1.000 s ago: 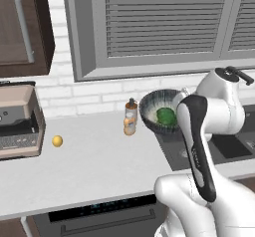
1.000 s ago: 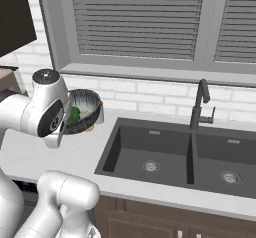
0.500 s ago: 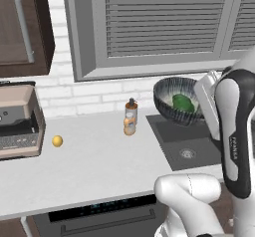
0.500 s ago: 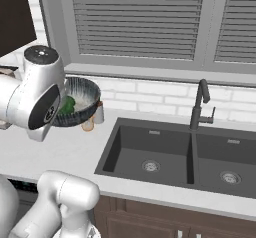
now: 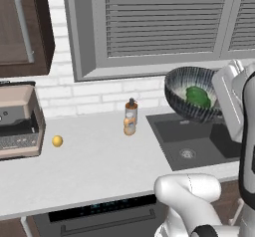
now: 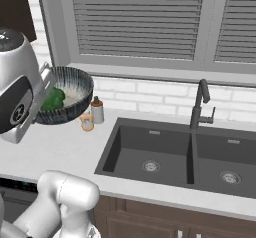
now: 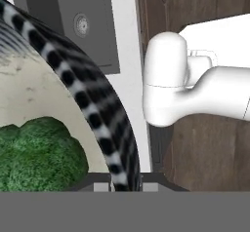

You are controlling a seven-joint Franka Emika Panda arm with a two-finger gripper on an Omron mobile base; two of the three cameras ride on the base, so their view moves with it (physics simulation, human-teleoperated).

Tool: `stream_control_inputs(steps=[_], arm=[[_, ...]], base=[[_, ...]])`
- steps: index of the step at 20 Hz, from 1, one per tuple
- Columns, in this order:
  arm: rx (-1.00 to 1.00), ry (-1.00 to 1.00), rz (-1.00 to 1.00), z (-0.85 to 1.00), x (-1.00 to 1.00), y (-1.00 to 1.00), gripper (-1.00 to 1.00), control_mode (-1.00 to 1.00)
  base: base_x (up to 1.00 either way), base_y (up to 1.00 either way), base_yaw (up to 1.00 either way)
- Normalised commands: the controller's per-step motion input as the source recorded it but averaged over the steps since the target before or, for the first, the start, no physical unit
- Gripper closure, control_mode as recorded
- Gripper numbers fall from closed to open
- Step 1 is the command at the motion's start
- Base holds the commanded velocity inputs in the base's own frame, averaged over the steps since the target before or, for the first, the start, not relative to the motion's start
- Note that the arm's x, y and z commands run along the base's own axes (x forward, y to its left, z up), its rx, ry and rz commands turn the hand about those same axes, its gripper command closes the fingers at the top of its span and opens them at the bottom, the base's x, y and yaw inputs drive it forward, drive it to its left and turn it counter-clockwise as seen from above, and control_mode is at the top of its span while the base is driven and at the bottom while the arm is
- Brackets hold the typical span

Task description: Pick the broccoli from the sink and place it in the bowl. Then pick the bowl and place it in the microwave. Then close the microwave door and press the start button.

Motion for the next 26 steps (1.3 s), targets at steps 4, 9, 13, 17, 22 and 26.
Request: stream_control_inputs(steps=[4, 9, 13, 17, 22, 26], arm=[[0.00, 0.00, 0.00, 0.00, 0.00, 0.00, 1.00, 1.00], [0.00, 0.00, 0.00, 0.00, 0.00, 0.00, 1.00, 1.00], [0.00, 0.00, 0.00, 0.00, 0.00, 0.00, 1.00, 1.00], [0.00, 0.00, 0.00, 0.00, 0.00, 0.00, 1.00, 1.00], [0.00, 0.00, 0.00, 0.00, 0.00, 0.00, 1.00, 1.00], [0.00, 0.00, 0.00, 0.00, 0.00, 0.00, 1.00, 1.00]], base=[[-0.02, -0.02, 0.00], [-0.30, -0.29, -0.13], [-0.68, -0.17, -0.64], [-0.17, 0.00, -0.94], [0.00, -0.03, -0.99], [0.00, -0.21, -0.92]])
